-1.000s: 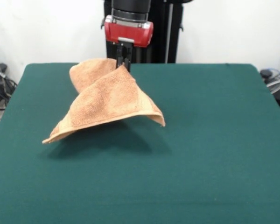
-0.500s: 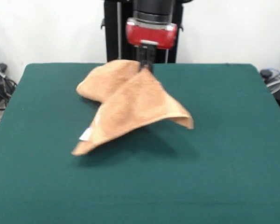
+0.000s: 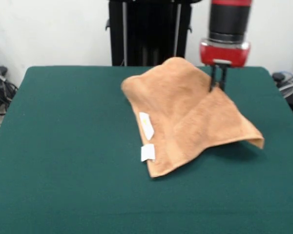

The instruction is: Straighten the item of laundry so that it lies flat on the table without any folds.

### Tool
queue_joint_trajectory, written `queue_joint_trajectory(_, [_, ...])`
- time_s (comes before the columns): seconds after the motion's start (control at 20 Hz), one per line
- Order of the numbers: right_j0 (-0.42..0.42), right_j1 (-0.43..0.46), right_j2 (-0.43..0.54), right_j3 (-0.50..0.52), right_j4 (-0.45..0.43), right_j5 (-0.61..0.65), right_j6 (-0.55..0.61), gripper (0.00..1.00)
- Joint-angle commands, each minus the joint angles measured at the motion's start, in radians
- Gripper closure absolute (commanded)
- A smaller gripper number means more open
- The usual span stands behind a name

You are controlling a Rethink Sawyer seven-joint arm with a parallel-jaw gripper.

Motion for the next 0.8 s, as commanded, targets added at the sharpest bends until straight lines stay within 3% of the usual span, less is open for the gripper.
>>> queue_joint_trajectory(0.05, [0.063,0.107,0.019,0.007,0.123,-0.127,0.339,1.00])
queue_joint_trajectory(0.25, [0.026,0.167,0.036,-0.004,0.075,-0.184,0.312,1.00])
queue_joint_trajectory(0.8, [0.005,0.176,0.016,0.010,0.050,-0.206,0.273,1.00])
